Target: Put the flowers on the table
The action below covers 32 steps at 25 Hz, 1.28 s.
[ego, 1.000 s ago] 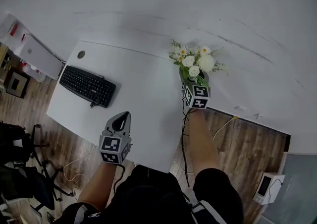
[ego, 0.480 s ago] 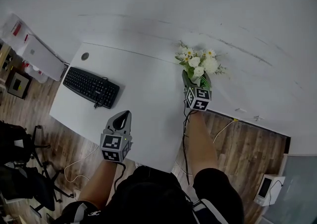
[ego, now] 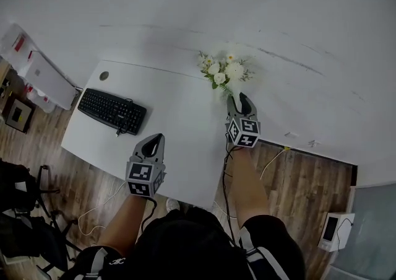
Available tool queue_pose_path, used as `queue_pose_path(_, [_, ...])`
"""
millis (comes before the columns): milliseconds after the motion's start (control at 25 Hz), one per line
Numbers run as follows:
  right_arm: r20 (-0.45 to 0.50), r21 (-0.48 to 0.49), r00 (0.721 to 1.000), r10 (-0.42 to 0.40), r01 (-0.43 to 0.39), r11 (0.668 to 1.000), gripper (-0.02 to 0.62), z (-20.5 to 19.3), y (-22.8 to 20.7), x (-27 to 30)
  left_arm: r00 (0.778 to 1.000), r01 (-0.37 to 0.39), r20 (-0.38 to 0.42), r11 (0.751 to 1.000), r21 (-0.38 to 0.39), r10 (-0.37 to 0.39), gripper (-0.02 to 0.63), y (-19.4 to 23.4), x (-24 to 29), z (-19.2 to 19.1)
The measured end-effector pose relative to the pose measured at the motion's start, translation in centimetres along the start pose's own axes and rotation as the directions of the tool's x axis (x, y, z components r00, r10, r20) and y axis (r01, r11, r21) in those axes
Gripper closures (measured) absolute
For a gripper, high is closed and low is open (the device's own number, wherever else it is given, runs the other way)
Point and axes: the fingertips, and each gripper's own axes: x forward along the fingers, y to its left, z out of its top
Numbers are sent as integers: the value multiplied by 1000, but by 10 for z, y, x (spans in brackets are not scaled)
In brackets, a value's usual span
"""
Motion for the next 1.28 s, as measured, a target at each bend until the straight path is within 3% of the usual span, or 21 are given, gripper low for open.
queue_pose_path(120, [19,-1,999,-35,35,999,592,17,12,-40,999,22,36,1000,-2,-22,603,-10,-11,11])
queue_pose_path(360, [68,-4,998,-7,7,1000,594,55,56,-117,992,83,100,997,-2,-83,603,-34,-34,28])
queue_pose_path(680, [134,-15,990,-34,36,999,595,95,102,-193,976,150,159,989,16,-151,603,-57,-65,41])
queue_pose_path(920, [116,-64,993,5,3,998,595,95,139,-218,968,169,185,985,24,-170,603,-63,-78,49])
queue_pose_path(1280, [119,-79,993,-25,35,996,595,97,145,-235,961,192,195,981,33,-195,603,-64,-93,44])
